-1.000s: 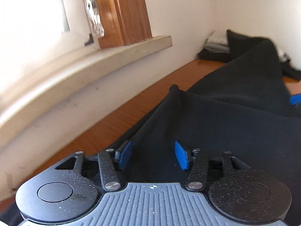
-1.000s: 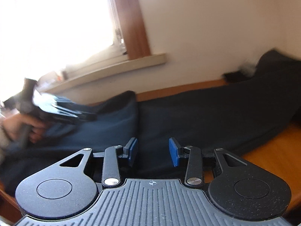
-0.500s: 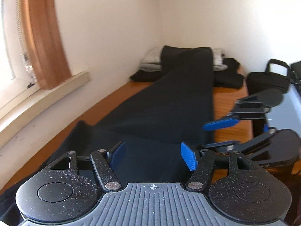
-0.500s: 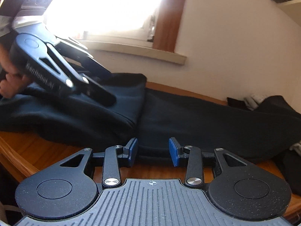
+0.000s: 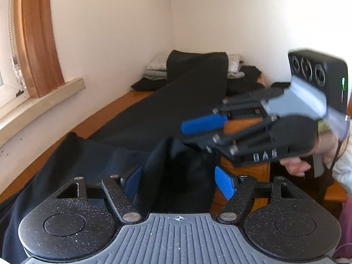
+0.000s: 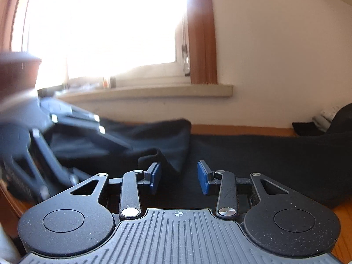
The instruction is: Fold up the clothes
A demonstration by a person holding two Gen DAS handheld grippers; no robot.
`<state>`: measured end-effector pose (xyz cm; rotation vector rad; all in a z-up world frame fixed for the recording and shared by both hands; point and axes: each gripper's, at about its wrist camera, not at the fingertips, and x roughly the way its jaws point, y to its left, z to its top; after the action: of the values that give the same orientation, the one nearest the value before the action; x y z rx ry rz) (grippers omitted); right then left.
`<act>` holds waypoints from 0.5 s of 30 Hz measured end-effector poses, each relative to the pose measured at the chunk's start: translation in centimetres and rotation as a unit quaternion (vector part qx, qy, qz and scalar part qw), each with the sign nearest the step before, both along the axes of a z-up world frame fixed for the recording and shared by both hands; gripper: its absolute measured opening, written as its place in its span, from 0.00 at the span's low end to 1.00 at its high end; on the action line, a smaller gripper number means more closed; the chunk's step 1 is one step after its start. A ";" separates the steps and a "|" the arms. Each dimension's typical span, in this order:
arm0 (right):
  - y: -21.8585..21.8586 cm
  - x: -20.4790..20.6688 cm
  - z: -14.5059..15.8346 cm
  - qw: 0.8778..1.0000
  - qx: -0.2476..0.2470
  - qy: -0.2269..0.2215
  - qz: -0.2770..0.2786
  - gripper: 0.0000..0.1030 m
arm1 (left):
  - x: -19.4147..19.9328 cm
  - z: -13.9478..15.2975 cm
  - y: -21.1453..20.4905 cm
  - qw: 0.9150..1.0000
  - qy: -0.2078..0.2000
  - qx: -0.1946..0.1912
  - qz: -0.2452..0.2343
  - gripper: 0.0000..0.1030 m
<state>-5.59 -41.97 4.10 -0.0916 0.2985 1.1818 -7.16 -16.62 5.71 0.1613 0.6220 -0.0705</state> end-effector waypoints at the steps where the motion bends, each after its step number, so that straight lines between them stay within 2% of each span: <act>1: 0.0 0.2 0.3 1.000 0.007 0.002 -0.001 0.37 | 0.4 -0.1 -0.3 1.000 0.004 0.007 0.002 0.73; 4: 0.1 0.4 0.9 1.000 0.020 0.005 -0.004 0.37 | 1.9 -0.3 -0.9 0.999 0.019 0.025 0.004 0.73; 6: 0.1 0.3 0.8 1.000 0.018 0.004 -0.005 0.37 | 2.8 -0.1 -1.2 0.999 0.023 0.032 -0.002 0.69; 9: -0.1 0.3 0.6 1.000 0.018 0.007 -0.008 0.37 | 3.8 -0.4 -1.0 0.999 0.042 0.028 -0.007 0.47; 10: -0.4 0.2 0.5 1.000 0.018 0.006 -0.012 0.37 | 3.9 -0.5 -1.0 0.999 0.044 0.030 -0.009 0.46; 12: -1.0 0.2 0.3 1.000 0.015 -0.002 -0.028 0.38 | 3.5 -0.7 -0.8 0.999 0.034 0.039 -0.006 0.31; 15: -2.1 0.3 -0.1 0.999 0.017 0.000 -0.051 0.40 | 1.5 0.9 1.3 1.000 -0.014 -0.009 0.024 0.24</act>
<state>-5.29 -44.11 4.03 -0.0458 0.2795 1.0863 -5.64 -15.31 6.58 0.1298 0.5961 -0.0271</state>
